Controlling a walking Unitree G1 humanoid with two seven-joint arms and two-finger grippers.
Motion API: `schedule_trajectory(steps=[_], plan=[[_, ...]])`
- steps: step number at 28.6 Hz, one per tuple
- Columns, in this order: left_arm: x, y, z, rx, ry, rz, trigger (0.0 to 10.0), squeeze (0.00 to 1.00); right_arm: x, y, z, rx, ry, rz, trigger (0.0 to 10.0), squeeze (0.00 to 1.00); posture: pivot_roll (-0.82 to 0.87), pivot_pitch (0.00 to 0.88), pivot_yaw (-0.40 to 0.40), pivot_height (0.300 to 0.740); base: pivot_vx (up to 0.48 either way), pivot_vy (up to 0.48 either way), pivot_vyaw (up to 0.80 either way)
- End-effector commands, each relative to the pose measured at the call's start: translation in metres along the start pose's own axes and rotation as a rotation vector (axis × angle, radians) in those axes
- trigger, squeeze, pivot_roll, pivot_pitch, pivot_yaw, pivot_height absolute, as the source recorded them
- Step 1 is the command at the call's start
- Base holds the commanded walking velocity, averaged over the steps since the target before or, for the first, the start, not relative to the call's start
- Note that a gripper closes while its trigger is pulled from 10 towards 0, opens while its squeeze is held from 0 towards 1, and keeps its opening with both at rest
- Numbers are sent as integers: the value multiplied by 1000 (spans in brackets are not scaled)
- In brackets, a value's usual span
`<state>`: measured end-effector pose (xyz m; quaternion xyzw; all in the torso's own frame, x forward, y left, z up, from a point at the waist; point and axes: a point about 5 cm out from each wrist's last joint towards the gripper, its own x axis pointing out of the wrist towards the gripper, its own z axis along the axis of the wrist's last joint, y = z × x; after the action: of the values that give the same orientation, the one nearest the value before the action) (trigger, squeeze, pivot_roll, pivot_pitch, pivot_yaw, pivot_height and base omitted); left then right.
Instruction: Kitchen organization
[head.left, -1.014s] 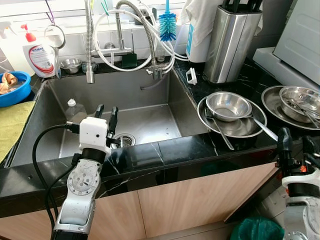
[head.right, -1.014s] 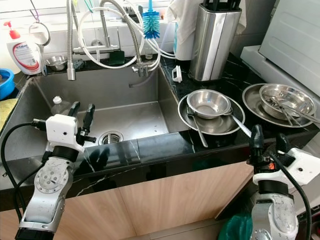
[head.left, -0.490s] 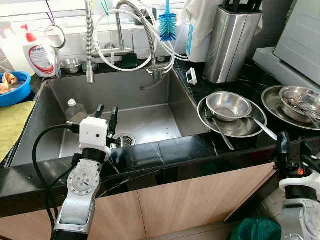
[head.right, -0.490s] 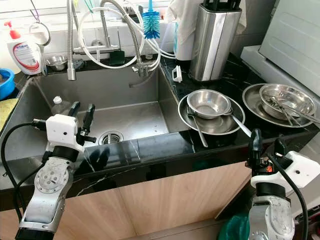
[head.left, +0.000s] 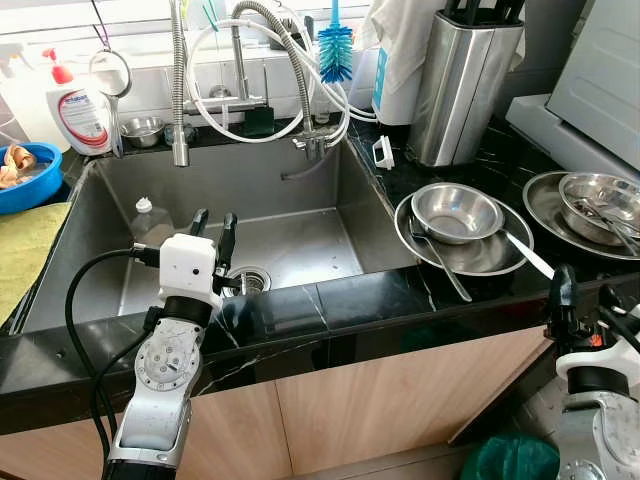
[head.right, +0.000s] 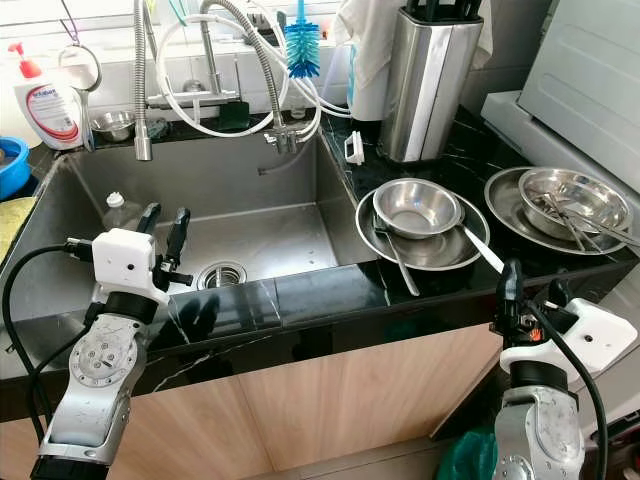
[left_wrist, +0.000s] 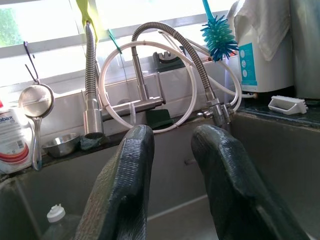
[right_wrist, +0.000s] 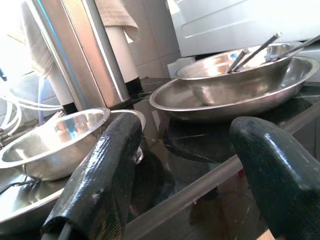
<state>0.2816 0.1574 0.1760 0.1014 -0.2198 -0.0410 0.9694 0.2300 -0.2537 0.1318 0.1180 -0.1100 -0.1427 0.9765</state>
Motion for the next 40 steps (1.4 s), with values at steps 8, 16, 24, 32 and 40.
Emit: schedule_trajectory(steps=[8,16,24,32,40], plan=[[0,-1,2,30,-9,-4,10000,0,10,3,2,-3,-3,22,10000,0,-75,0,3,740,0,0,0],[0,0,2,33,-6,-2,10000,0,10,7,-8,-33,50,43,10000,0,-72,0,3,740,0,0,0],[0,0,2,37,-6,2,10000,0,11,8,-14,-59,78,47,10000,0,-69,0,1,740,0,0,0],[0,1,2,39,-5,8,10000,0,13,11,-12,-70,62,60,10000,0,-68,0,0,740,0,0,0],[0,0,2,36,-6,7,10000,0,15,12,-8,-77,41,73,4353,0,-69,0,0,740,0,0,0]])
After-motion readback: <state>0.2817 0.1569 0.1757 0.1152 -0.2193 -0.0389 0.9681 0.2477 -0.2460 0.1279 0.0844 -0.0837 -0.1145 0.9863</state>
